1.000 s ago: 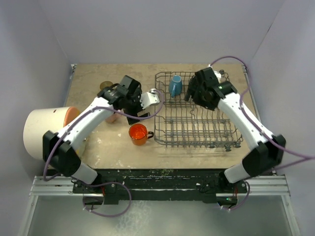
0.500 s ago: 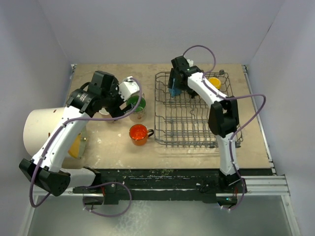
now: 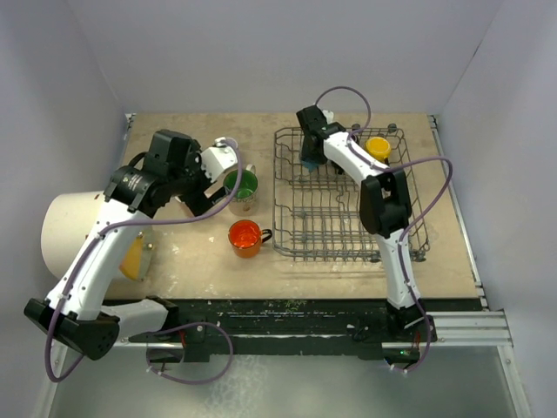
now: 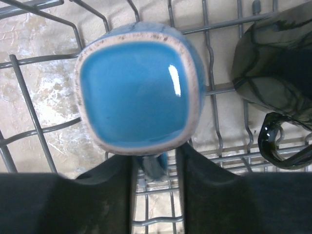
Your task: Unload the cups from the dish rack
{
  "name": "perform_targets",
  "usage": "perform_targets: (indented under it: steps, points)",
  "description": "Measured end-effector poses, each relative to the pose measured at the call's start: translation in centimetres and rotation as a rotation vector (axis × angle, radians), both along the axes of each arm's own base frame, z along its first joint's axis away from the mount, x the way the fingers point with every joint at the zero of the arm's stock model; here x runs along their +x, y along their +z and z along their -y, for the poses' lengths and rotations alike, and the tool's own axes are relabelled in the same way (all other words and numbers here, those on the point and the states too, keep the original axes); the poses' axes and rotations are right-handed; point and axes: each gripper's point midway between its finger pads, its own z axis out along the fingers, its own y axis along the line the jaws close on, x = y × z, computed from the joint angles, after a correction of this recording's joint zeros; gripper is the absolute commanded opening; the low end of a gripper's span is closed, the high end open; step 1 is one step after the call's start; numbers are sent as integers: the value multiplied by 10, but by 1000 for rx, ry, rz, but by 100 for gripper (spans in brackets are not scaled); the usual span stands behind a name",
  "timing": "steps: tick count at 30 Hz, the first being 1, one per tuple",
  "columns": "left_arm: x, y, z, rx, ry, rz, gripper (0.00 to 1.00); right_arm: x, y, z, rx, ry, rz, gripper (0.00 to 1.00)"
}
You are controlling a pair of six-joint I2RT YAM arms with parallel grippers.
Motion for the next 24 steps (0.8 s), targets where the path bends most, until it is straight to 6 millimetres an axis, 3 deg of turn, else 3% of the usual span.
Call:
perform_targets:
  steps: [6,12,15,19,24]
  points:
    - [-6,1,-7,21,15,-2,99,-1,-2,-10,-54,27,23,0]
    - [-14,7,-12,20,19,12,99,-5,1,-12,-102,33,33,0]
    - [-16,11,-13,12,18,29,99,-8,13,-11,-106,41,37,0]
    - [-21,18,-11,-17,-2,72,99,-17,59,-11,-75,53,81,0]
    - [-24,32,-4,-66,-58,153,99,-50,166,-21,101,99,217,0]
